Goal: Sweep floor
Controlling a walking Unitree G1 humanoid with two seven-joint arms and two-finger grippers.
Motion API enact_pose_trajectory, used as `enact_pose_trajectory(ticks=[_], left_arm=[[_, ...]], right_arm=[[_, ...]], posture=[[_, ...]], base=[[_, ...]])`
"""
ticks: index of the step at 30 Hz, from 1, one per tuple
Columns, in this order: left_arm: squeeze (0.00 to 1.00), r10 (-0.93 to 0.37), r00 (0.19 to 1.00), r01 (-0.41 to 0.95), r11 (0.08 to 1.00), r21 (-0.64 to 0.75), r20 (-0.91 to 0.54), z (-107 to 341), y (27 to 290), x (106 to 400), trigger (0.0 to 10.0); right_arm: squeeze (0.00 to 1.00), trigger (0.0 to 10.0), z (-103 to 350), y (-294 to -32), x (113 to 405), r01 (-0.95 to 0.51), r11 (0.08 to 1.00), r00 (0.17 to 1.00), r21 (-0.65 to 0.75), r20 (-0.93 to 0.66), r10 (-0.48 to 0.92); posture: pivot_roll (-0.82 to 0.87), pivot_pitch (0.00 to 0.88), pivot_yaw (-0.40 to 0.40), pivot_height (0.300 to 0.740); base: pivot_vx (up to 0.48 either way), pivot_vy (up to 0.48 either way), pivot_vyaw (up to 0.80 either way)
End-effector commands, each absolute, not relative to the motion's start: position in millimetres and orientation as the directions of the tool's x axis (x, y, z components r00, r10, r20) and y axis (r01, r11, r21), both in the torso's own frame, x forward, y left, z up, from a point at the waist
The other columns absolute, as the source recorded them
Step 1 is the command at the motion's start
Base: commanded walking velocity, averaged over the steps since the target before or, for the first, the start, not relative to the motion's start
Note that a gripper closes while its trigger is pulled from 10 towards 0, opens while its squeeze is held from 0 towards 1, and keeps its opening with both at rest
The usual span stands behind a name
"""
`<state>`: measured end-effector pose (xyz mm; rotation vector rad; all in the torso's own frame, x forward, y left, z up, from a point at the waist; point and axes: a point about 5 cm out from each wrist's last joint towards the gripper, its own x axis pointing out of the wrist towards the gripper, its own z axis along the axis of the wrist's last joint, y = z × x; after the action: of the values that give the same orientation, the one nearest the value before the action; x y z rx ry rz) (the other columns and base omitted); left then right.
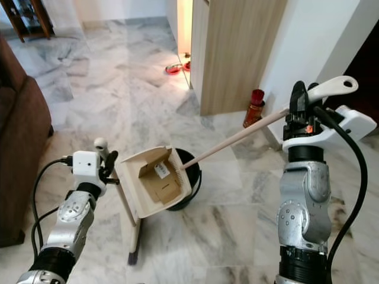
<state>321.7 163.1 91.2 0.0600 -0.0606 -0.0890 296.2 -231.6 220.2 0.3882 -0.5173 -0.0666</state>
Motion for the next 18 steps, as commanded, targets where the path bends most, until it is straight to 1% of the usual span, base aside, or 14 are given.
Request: enact_pose_trajectory(ticks=[1, 18], left_arm=[[0.0, -0.085, 0.991, 0.077, 0.994, 0.081, 0.105, 101.8, 168.7, 324.9, 10.0], [0.0, -0.085, 0.991, 0.078, 0.994, 0.077, 0.103, 101.0, 168.2, 324.5, 10.0]], right_arm=[[0.0, 10.0, 238.1, -229.6, 293.3, -0.073, 0.919, 0.823, 0.387, 0.544, -0.163], [0.0, 10.0, 241.0, -228.1, 294.6, -0.079, 0.92, 0.819, 0.383, 0.552, -0.16]], posture=[[0.14, 0.075, 0.0, 0.74], [0.15, 0.078, -0.007, 0.74]], base=[[0.394, 0.0, 0.0], [0.394, 0.0, 0.0]])
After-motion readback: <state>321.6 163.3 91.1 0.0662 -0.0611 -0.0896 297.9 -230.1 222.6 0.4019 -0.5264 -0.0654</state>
